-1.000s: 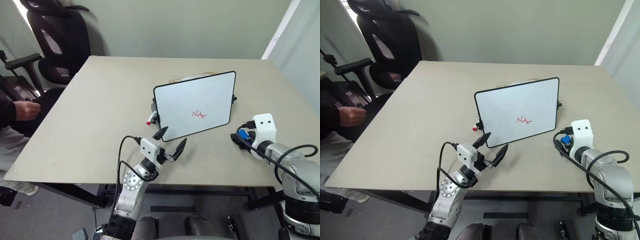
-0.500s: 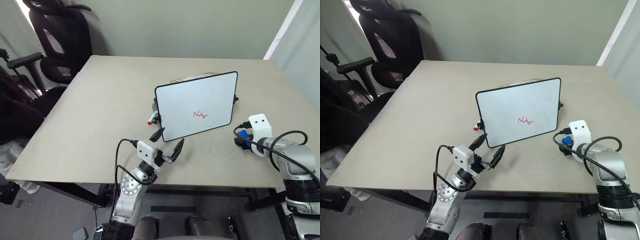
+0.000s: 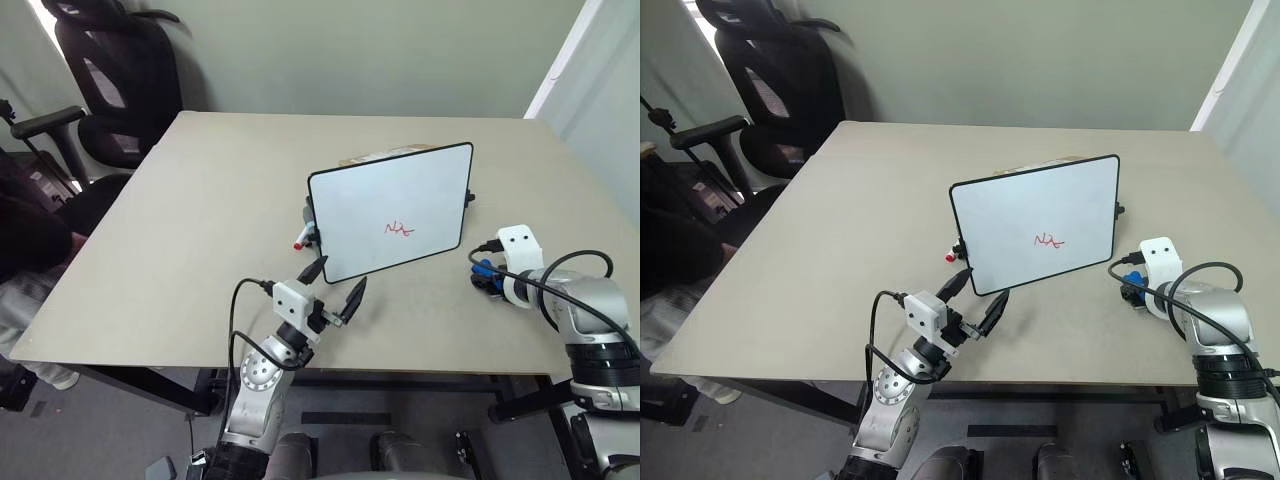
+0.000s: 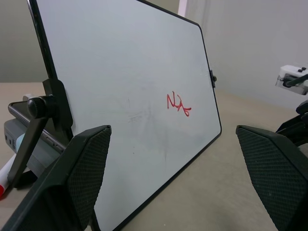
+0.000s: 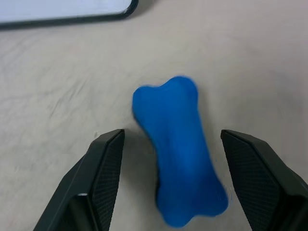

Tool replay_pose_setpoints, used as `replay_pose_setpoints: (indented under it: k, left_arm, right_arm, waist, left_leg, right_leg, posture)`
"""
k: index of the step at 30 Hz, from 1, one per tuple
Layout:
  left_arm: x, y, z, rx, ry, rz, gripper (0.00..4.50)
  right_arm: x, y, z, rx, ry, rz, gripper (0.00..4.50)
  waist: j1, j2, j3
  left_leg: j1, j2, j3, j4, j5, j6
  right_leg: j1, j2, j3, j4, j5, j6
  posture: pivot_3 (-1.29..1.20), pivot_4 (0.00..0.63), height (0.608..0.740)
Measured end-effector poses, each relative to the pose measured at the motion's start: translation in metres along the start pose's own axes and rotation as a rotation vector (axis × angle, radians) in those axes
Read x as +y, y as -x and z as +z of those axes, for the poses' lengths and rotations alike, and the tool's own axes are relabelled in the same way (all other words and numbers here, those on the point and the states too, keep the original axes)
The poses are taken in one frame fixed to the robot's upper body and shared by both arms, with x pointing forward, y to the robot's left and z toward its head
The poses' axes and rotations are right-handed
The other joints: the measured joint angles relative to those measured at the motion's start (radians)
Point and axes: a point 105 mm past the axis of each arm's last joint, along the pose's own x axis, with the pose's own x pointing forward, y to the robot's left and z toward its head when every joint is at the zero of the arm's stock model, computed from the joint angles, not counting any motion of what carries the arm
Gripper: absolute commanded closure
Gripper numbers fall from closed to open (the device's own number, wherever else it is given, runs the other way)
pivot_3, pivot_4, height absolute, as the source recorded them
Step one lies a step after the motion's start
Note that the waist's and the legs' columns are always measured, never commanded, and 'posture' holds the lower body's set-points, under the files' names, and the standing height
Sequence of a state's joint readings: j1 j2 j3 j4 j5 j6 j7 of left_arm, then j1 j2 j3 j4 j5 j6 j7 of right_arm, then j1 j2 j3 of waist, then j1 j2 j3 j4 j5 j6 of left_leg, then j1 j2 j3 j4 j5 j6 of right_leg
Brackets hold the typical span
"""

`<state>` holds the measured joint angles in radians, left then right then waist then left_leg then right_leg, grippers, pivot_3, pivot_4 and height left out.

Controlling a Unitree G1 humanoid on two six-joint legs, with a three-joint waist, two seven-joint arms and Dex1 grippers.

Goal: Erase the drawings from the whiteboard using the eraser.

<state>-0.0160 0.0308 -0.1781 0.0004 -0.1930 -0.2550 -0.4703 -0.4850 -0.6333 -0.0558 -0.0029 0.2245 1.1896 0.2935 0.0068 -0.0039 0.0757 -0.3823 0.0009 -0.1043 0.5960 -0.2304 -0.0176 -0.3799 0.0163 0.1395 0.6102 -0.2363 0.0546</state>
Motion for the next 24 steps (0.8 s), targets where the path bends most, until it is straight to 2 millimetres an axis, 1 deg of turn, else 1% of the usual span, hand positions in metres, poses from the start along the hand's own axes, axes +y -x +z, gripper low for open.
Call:
replay_pose_setpoints:
  k: [1,4,5,9,10,16,18,21,22,24]
  left_arm:
    - [0.000,0.000,0.000,0.000,0.001,0.000,0.00]
    - [0.000,0.000,0.000,-0.001,0.003,0.001,0.00]
    - [0.000,-0.001,0.000,-0.001,0.004,0.000,0.00]
    - [0.000,-0.001,-0.002,0.003,0.007,0.002,0.00]
    - [0.000,0.000,-0.002,0.004,0.008,0.003,0.00]
    - [0.001,0.000,-0.006,0.017,0.011,0.007,0.00]
    - [0.002,-0.001,-0.006,0.017,0.010,0.006,0.00]
    - [0.004,-0.001,-0.006,0.019,0.006,0.006,0.00]
    - [0.004,-0.002,-0.006,0.018,0.004,0.003,0.00]
    - [0.004,-0.001,-0.006,0.020,0.003,0.000,0.00]
  right_arm:
    - [0.000,-0.001,0.001,0.001,0.002,0.000,1.15]
    - [0.002,-0.003,0.000,0.013,0.006,0.014,1.73]
    - [0.003,-0.004,0.000,0.015,0.010,0.020,2.00]
    - [0.005,-0.004,0.000,0.021,0.024,0.025,3.45]
    - [0.004,-0.004,0.000,0.023,0.026,0.025,3.73]
    - [0.006,0.000,0.000,0.022,0.036,0.024,3.73]
    - [0.011,0.003,0.003,-0.017,0.041,0.036,3.73]
    - [0.033,0.019,0.031,-0.197,0.051,0.093,3.73]
    - [0.041,0.027,0.044,-0.277,0.042,0.114,3.73]
    - [0.053,0.038,0.059,-0.370,0.019,0.147,3.73]
  waist:
    - [0.000,0.000,0.000]
    - [0.000,0.000,0.000]
    - [0.000,0.000,0.000]
    - [0.000,0.000,0.000]
    - [0.000,0.000,0.000]
    - [0.000,0.000,0.000]
    - [0.000,0.000,0.000]
    - [-0.004,0.002,0.000]
    - [-0.005,0.001,0.000]
    - [-0.006,0.001,0.000]
  left_leg:
    - [0.000,0.000,0.000,0.000,0.000,0.000]
    - [0.000,0.000,0.000,0.000,0.000,0.000]
    - [0.000,0.000,0.000,0.000,0.000,0.000]
    - [0.000,0.000,0.000,0.000,0.000,0.000]
    - [0.000,0.000,0.000,0.000,0.000,0.000]
    - [0.000,0.000,0.000,0.000,0.000,0.000]
    - [0.000,0.000,0.000,0.000,0.000,0.000]
    - [0.000,0.000,0.000,0.000,0.000,0.000]
    - [0.000,0.000,0.000,0.000,0.000,0.000]
    - [0.002,0.000,0.000,0.000,0.000,0.000]
  right_leg:
    - [0.000,0.000,0.000,0.000,0.000,0.000]
    - [0.000,0.000,0.000,0.000,0.000,0.000]
    - [0.000,0.000,0.000,0.000,0.000,0.000]
    - [0.001,0.000,0.000,0.000,0.000,0.000]
    - [0.001,0.000,0.000,0.000,0.000,0.000]
    - [0.000,0.000,0.000,0.000,0.001,-0.001]
    - [0.000,0.000,0.000,0.000,0.001,-0.001]
    - [-0.001,0.001,0.000,0.000,0.000,-0.002]
    - [0.000,0.001,0.000,0.000,0.000,-0.002]
    - [0.000,0.001,0.000,0.000,0.000,-0.002]
  posture:
    - [0.00,0.150,0.740]
    - [0.00,0.150,0.740]
    - [0.00,0.150,0.740]
    - [0.00,0.150,0.740]
    - [0.00,0.150,0.740]
    - [0.00,0.150,0.740]
    - [0.00,0.150,0.740]
    - [0.00,0.150,0.740]
    - [0.00,0.150,0.740]
    - [0.00,0.150,0.740]
